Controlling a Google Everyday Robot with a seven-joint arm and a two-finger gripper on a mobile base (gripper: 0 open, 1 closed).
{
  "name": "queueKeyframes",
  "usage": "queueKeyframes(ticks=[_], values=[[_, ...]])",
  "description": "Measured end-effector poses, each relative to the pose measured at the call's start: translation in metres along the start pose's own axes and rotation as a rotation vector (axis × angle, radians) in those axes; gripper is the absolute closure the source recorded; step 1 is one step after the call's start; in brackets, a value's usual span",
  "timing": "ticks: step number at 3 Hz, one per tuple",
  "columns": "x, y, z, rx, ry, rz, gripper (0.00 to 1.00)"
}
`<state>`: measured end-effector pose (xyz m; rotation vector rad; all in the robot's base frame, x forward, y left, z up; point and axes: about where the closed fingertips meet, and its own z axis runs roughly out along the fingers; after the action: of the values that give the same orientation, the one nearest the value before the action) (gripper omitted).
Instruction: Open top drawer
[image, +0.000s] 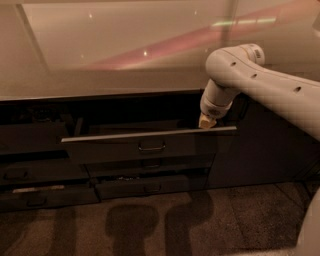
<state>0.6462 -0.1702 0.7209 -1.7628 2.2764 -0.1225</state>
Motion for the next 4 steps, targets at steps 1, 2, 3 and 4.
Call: queueKeyframes(ticks=[1,2,3,4], values=[[0.001,0.0,0.0,0.0,0.002,0.0,1.0],[0.043,-0.019,0.025,-0.043,0.037,0.104,1.0],[0.043,-0.019,0.025,-0.043,0.036,0.104,1.0],[0.043,-0.017,0.024,-0.05,0.032,0.101,1.0]])
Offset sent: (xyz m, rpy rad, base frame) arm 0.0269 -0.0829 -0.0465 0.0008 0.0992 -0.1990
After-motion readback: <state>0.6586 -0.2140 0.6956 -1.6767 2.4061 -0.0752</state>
